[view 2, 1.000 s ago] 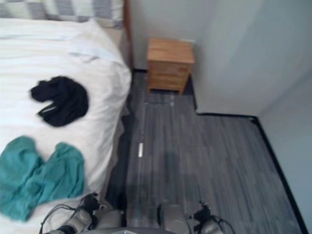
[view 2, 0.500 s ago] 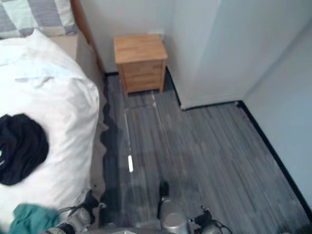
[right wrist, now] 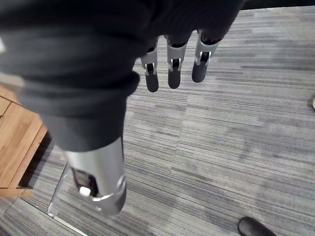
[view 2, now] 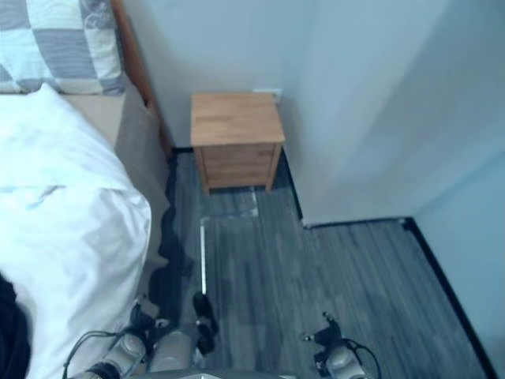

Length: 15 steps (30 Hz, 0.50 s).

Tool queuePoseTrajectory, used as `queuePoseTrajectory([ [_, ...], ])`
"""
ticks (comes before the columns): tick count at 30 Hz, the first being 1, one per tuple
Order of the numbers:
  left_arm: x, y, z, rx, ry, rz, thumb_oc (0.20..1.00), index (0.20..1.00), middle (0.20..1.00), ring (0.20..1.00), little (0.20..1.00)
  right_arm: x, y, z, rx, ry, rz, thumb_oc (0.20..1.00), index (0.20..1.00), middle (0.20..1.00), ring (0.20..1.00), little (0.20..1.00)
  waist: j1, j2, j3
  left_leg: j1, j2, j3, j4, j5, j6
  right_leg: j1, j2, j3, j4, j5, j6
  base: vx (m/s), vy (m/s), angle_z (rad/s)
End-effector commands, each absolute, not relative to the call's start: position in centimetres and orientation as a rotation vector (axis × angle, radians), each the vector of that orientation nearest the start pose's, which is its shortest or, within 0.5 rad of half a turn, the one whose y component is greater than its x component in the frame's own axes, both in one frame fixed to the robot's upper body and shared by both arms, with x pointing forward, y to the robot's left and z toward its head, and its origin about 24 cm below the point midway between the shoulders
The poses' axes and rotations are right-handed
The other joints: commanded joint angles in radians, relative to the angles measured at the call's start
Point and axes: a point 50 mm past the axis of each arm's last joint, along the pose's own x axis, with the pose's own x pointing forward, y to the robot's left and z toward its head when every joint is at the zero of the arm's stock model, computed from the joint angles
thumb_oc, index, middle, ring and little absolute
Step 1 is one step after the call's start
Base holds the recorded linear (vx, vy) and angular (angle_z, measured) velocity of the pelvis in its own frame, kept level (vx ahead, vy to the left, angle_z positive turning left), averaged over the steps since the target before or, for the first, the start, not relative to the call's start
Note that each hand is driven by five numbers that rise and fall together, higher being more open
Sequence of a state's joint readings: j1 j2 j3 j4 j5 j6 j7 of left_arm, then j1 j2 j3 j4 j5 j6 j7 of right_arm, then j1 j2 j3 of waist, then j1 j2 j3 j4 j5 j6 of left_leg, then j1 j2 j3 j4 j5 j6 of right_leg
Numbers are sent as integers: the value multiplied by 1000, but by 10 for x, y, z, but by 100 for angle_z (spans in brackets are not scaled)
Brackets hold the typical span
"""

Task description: Tidy up the quilt and then pick up the clothes from the bed and put them into the laundry hamper.

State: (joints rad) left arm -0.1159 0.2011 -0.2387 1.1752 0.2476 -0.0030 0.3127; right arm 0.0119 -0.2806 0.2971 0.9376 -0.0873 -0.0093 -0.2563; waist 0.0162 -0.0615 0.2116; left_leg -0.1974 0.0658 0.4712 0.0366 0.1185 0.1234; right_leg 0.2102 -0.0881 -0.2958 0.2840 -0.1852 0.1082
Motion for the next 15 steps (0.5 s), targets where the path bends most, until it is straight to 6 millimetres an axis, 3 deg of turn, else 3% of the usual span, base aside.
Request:
queuePoseTrajectory([
  [1,161,228,-134,791,905,52,1000,1000,1000,1000,1000,209,-231,-81,-632,557,-97,1000,1000,1000,1000,1000,24,32,52,149,1,-49,-34,-72,-110,-238,-106,105,362,284,138,451,76,83],
  [2,164,231,-132,786,891,72,1000,1000,1000,1000,1000,219,-229,-66,-629,473,-103,1000,1000,1000,1000,1000,12,39,61,187,-6,-88,-56,-82,-108,-294,-101,130,414,254,129,614,-72,151],
  [3,169,233,-128,774,863,99,1000,1000,1000,1000,1000,238,-229,-32,-655,297,-102,1000,1000,1000,1000,1000,0,40,67,233,-26,-175,-75,-98,-112,-353,-93,157,357,204,105,456,-110,130],
  [4,169,232,-128,774,863,99,1000,1000,1000,1000,1000,238,-229,-32,-655,297,-102,1000,1000,1000,1000,1000,-1,44,65,229,-21,-177,-75,-96,-113,-352,-90,153,351,209,103,613,-279,161],
  [5,172,230,-127,773,839,95,1000,1000,1000,1000,1000,252,-235,7,-703,116,-129,1000,1000,1000,1000,1000,-20,30,64,266,-46,-258,-82,-128,-127,-378,-75,196,196,162,89,485,-277,162],
  [6,173,230,-126,777,833,90,1000,1000,1000,1000,1000,257,-239,25,-734,39,-152,1000,1000,1000,1000,1000,-32,22,60,283,-58,-306,-80,-151,-136,-389,-66,232,65,153,84,689,-362,279],
  [7,173,229,-127,784,829,81,1000,1000,1000,1000,1000,262,-245,43,-761,-32,-191,1000,1000,1000,1000,1000,-50,15,57,304,-72,-364,-72,-181,-145,-395,-54,297,-77,165,86,380,-193,263],
  [8,173,228,-127,784,829,81,1000,1000,1000,1000,1000,262,-245,43,-761,-32,-192,1000,1000,1000,1000,1000,-53,16,57,302,-71,-367,-70,-180,-145,-389,-54,292,-89,172,86,524,-278,236],
  [9,171,228,-128,770,842,89,1000,1000,1000,1000,1000,265,-255,67,-794,-118,-254,1000,1000,1000,1000,1000,-67,12,56,323,-78,-478,-60,-223,-156,-406,-73,419,-249,219,121,316,-191,149],
  [10,171,227,-128,769,841,89,1000,1000,1000,1000,1000,265,-255,67,-794,-118,-255,1000,1000,1000,1000,1000,-70,11,55,319,-80,-481,-59,-219,-156,-406,-76,417,-255,225,121,514,-304,205],
  [12,152,235,-136,756,918,100,1000,1000,1000,1000,1000,271,-265,95,-914,-206,-274,1000,1000,1000,1000,1000,-63,14,46,380,-45,-646,-55,-275,-184,-449,-116,528,-314,282,154,521,-426,231],
  [13,152,235,-136,755,918,101,1000,1000,1000,1000,1000,271,-265,96,-914,-207,-273,1000,1000,1000,1000,1000,-69,12,47,377,-46,-651,-56,-271,-185,-449,-120,524,-314,285,154,496,-615,212],
  [14,144,243,-138,779,945,96,1000,1000,1000,1000,1000,279,-267,115,-979,-265,-269,1000,1000,1000,1000,1000,-41,-14,38,383,-36,-725,-34,-297,-208,-420,-139,524,-315,292,154,163,-302,183],
  [15,144,243,-138,779,944,97,1000,1000,1000,1000,1000,279,-267,115,-979,-266,-268,1000,1000,1000,1000,1000,-49,-13,40,381,-36,-733,-28,-300,-208,-412,-142,515,-318,291,154,332,-638,236],
])
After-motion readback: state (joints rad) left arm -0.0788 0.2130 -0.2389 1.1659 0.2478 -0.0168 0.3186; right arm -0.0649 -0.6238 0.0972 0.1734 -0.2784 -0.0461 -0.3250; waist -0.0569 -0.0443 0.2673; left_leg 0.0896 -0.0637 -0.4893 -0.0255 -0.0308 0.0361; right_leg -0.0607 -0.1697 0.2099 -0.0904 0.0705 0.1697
